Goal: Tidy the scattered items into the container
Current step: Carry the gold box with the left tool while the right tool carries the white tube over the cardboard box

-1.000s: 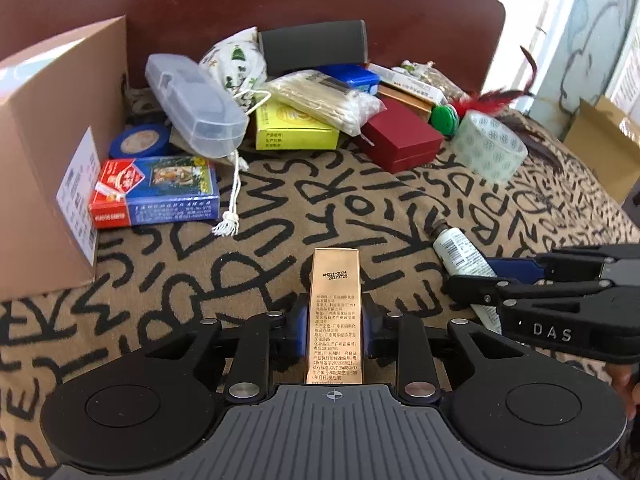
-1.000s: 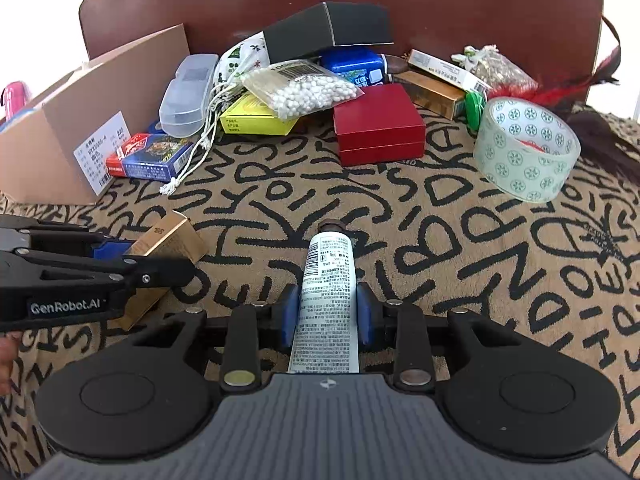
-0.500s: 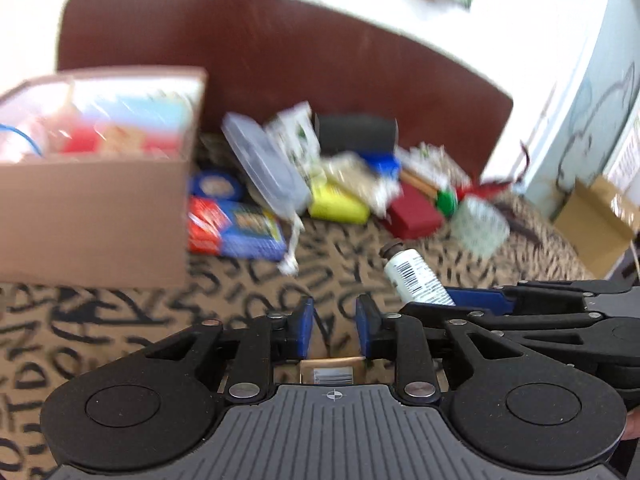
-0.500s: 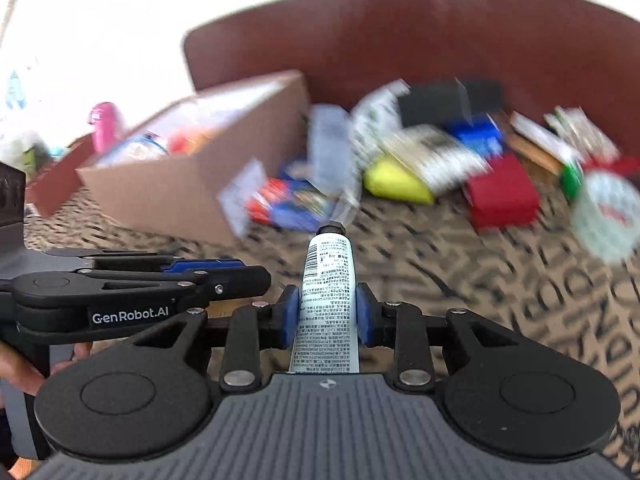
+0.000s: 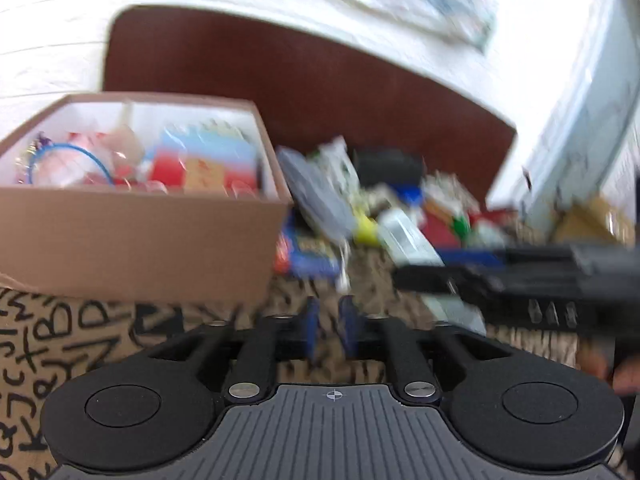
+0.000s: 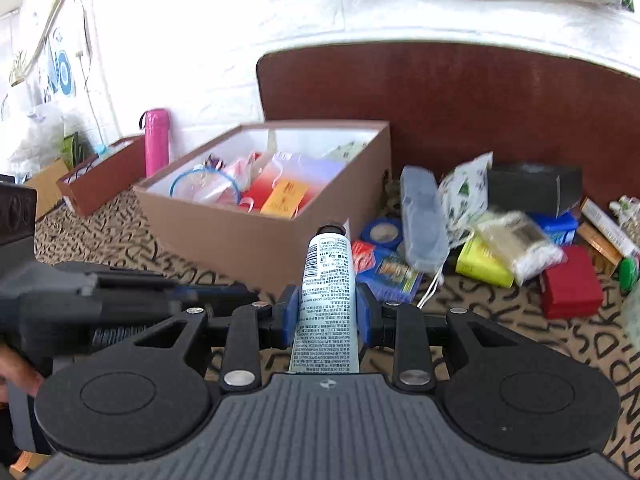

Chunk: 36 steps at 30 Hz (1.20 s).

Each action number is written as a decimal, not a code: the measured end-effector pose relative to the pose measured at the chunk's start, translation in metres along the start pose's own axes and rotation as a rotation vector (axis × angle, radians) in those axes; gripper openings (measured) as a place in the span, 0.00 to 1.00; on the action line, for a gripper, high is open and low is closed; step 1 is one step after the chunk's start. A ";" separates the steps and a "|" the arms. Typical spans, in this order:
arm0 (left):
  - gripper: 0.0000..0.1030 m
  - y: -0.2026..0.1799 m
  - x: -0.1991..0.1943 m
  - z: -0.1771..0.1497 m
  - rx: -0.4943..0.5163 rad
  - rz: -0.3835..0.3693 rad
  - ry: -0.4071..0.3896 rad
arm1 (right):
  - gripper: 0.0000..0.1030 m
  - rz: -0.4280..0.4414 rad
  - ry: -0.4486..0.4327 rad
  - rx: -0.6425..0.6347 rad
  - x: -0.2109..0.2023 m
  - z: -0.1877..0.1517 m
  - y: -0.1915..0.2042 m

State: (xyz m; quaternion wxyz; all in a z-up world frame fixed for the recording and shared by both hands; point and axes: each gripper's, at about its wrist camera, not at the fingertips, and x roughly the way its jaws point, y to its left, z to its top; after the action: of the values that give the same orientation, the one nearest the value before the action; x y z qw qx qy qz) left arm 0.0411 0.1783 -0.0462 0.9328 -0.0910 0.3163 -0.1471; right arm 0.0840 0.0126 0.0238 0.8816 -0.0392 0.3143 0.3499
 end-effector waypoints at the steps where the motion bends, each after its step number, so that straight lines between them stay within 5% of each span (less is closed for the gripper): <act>1: 0.58 -0.005 0.002 -0.008 0.044 -0.005 0.026 | 0.33 -0.002 0.012 0.001 0.001 -0.003 0.000; 7: 0.58 -0.013 0.031 -0.041 0.137 -0.033 0.209 | 0.33 -0.018 0.039 0.046 0.001 -0.016 -0.008; 9: 0.38 -0.011 0.037 -0.048 0.143 -0.040 0.215 | 0.33 -0.021 0.038 0.050 -0.001 -0.017 -0.010; 12: 0.34 -0.008 0.036 -0.051 0.111 -0.051 0.212 | 0.32 -0.025 0.035 0.053 -0.003 -0.018 -0.012; 17: 0.34 -0.016 0.025 -0.056 0.165 -0.014 0.191 | 0.32 -0.020 0.032 0.055 -0.007 -0.021 -0.012; 18: 0.52 -0.017 0.025 -0.058 0.178 -0.016 0.205 | 0.32 -0.018 0.032 0.056 -0.007 -0.022 -0.012; 20: 0.53 -0.020 0.032 -0.066 0.223 -0.008 0.270 | 0.32 -0.017 0.034 0.058 -0.007 -0.023 -0.012; 21: 0.53 -0.021 0.034 -0.069 0.246 0.000 0.258 | 0.32 -0.014 0.034 0.061 -0.007 -0.024 -0.012; 23: 0.31 -0.022 0.033 -0.072 0.249 0.034 0.240 | 0.32 -0.010 0.032 0.064 -0.007 -0.025 -0.011; 24: 0.29 -0.020 0.032 -0.070 0.224 0.035 0.234 | 0.32 -0.009 0.033 0.063 -0.007 -0.025 -0.011; 28: 0.28 -0.004 0.024 -0.057 0.098 0.019 0.199 | 0.32 -0.001 0.036 0.049 -0.008 -0.023 -0.007; 36: 0.28 0.021 -0.031 0.009 0.012 0.106 -0.051 | 0.32 0.117 -0.010 0.024 -0.006 0.020 0.010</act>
State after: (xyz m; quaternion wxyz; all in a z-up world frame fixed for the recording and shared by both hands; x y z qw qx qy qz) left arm 0.0280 0.2093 -0.0275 0.9476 -0.0724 0.2957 -0.0971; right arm 0.0851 0.0220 0.0447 0.8617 -0.0085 0.3156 0.3971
